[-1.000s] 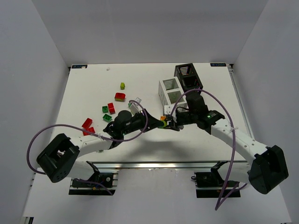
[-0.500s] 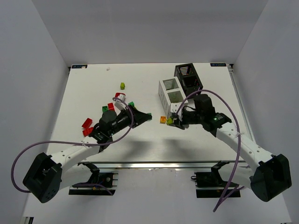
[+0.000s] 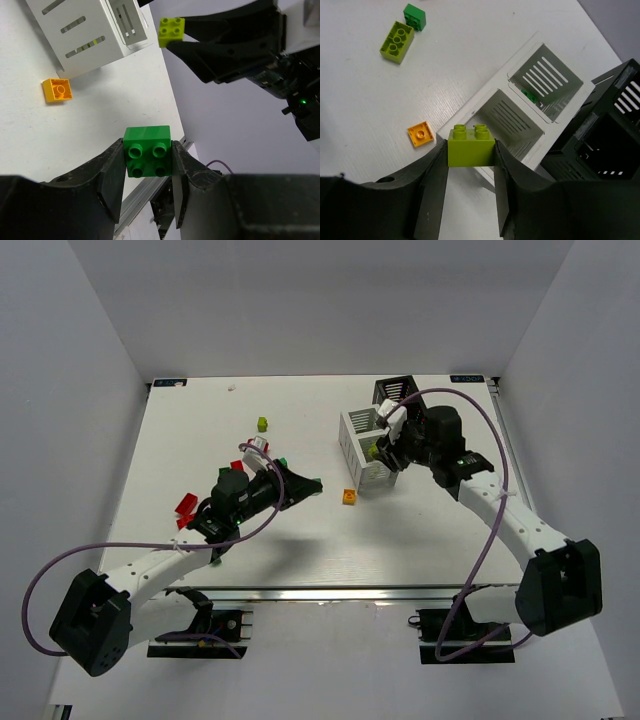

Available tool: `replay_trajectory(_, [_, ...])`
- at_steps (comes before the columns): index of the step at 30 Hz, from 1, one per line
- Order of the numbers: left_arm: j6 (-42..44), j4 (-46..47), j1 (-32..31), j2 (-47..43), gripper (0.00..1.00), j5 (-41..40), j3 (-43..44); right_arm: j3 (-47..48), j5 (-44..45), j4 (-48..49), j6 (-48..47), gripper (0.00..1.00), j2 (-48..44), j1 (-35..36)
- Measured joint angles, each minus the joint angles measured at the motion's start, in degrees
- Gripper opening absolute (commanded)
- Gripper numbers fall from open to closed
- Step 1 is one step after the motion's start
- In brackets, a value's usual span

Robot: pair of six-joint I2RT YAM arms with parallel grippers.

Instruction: Sort the legos into containers by color

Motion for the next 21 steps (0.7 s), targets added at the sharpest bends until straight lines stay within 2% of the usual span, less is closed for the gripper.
replay_trajectory(1, [0.0, -0.1, 0.0, 0.0, 0.21, 0.0, 0.0, 0.3, 0.5, 0.1, 0.5, 0.10, 0.9, 0.0])
replay_trajectory(9, [1.5, -3.0, 0.0, 0.1, 0.23, 0.0, 1.5, 2.8, 3.3, 0.5, 2.4, 0.27, 8.0, -0.1])
replay_trajectory(12, [2.2, -3.5, 0.0, 0.9, 0.23, 0.0, 3.3, 3.3, 3.8, 0.7, 2.5, 0.43, 9.3, -0.5])
replay_trajectory(13, [2.5, -3.6, 0.0, 1.4, 0.24, 0.0, 4.0, 3.4, 3.9, 0.8, 2.5, 0.51, 9.6, -0.6])
replay_trajectory(16, [3.3, -3.9, 0.0, 3.4, 0.24, 0.2, 6.1, 3.6, 4.0, 0.8, 2.7, 0.64, 10.3, -1.1])
replay_trajectory(21, [5.6, -5.9, 0.0, 10.1, 0.25, 1.5, 13.1, 3.8, 3.4, 0.7, 3.1, 0.69, 10.4, -2.1])
